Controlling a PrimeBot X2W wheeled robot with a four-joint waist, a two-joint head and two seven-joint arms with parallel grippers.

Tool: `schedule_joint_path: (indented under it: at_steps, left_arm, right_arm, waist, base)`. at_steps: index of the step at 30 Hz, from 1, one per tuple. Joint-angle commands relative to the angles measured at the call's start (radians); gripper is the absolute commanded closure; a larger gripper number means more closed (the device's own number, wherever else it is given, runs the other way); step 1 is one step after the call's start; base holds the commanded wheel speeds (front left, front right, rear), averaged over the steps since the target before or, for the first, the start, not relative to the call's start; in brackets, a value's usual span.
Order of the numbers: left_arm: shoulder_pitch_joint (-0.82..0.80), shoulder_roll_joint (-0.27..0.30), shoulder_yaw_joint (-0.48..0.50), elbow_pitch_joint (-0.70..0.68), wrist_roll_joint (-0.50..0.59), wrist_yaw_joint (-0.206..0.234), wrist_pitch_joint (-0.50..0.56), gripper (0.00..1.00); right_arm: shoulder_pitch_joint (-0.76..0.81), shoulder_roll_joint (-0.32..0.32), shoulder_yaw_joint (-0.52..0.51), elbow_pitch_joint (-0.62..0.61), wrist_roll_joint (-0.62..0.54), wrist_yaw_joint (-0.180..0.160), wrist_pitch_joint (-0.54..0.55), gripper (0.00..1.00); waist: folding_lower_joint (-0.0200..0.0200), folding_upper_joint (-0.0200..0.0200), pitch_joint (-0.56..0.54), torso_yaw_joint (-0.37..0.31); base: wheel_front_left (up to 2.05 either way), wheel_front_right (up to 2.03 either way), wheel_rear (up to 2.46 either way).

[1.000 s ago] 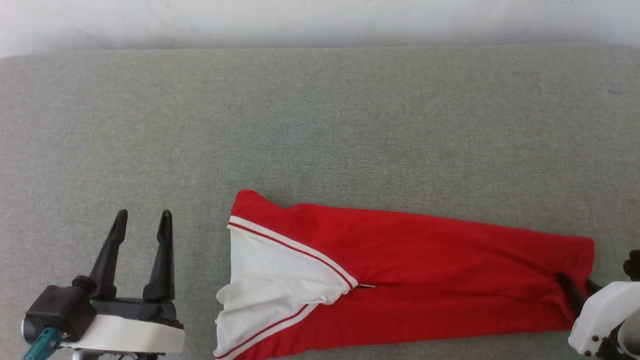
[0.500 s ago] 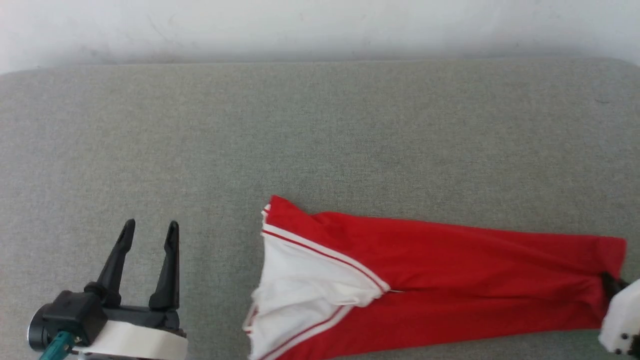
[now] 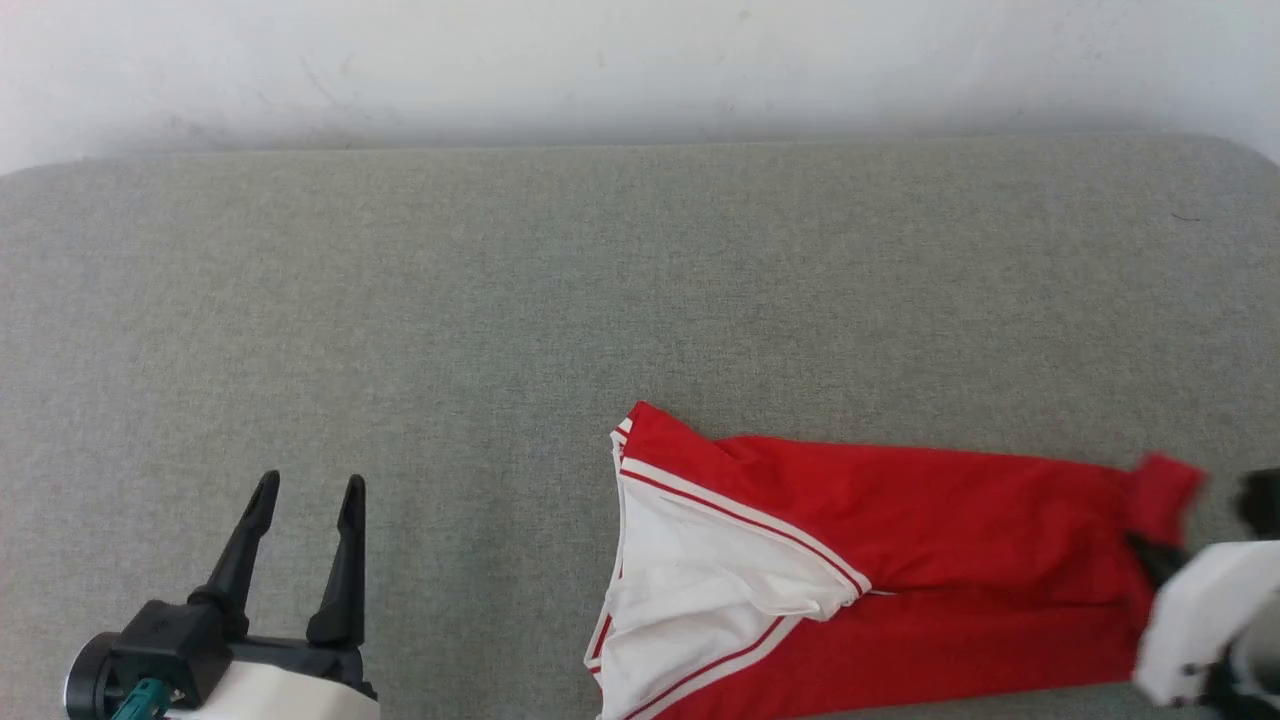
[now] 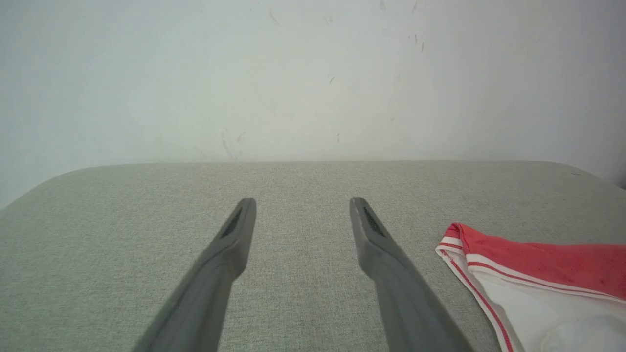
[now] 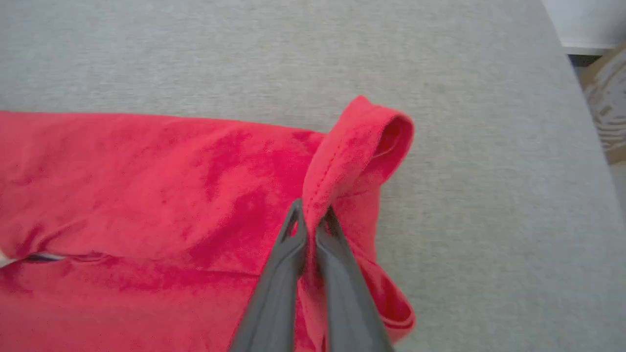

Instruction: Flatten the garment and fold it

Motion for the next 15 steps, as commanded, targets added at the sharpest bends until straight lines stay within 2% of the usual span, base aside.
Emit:
schedule_joint_path:
  at_steps: [1,8,15]
  left_arm:
    - [0.003,-0.009,0.000,0.004,0.001,0.002,-0.005,0.00]
    - [-0.019,-0.025,-0.007,0.012,-0.002,-0.007,-0.005,0.00]
    - [-0.037,-0.034,-0.014,0.028,-0.003,-0.019,-0.005,0.00]
  right_arm:
    - [0.011,0.012,0.053,-0.037,0.033,-0.001,0.020,1.00]
    - [-0.027,0.022,0.335,-0.153,0.151,-0.001,0.094,1.00]
    - [-0.174,0.052,0.597,-0.152,0.199,-0.001,0.094,1.00]
  waist:
    - [0.0000,-0.0001,0.000,-0.001]
    - [0.0000,-0.0001,0.004,0.003]
    - [0.0000,-0.0001,0.010,0.024]
  base:
    - [0.00,0.00,0.00]
    - [0.00,0.00,0.00]
    - [0.00,0.00,0.00]
